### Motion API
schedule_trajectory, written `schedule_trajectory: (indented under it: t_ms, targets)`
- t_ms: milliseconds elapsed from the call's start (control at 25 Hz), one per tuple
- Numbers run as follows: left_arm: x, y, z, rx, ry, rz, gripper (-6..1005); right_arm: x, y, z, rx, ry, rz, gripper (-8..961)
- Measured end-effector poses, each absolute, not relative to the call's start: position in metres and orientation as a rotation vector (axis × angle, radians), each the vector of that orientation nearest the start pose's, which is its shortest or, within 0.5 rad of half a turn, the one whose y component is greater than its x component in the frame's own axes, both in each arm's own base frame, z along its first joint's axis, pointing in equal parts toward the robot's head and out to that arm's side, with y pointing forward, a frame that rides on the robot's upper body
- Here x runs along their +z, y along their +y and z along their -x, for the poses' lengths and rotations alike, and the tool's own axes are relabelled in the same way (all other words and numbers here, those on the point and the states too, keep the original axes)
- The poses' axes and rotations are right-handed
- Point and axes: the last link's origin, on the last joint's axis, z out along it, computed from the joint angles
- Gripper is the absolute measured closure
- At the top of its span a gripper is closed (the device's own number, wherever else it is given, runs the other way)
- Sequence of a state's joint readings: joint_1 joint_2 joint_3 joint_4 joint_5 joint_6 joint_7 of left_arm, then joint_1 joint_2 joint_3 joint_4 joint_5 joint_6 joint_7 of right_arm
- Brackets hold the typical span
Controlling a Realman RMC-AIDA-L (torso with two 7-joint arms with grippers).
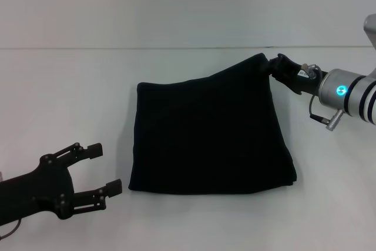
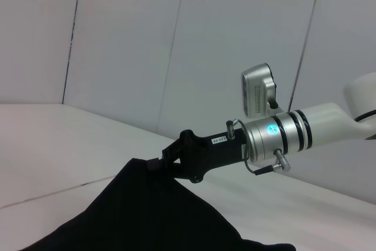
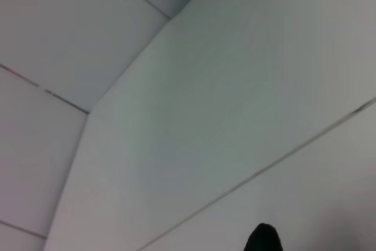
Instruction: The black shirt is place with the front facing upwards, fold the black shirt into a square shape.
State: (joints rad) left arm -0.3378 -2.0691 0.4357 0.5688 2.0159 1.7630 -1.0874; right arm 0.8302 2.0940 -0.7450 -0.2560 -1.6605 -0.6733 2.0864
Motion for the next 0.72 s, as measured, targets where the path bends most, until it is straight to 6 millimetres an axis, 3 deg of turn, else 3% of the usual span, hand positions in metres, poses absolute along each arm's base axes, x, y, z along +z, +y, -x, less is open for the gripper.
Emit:
schedule_trajectory:
  t_ms: [520, 720]
  targets:
    - [0.017, 0.256, 0.315, -0.907, -0.564, 2.545, 60, -0.051, 0.442, -0.254, 0.822, 1.748, 1.666, 800]
    - [0.014, 0.258, 0.319, -0.905, -0.604, 2.502, 60, -0.04, 0.435, -0.266, 0.887, 1.735, 1.645, 767]
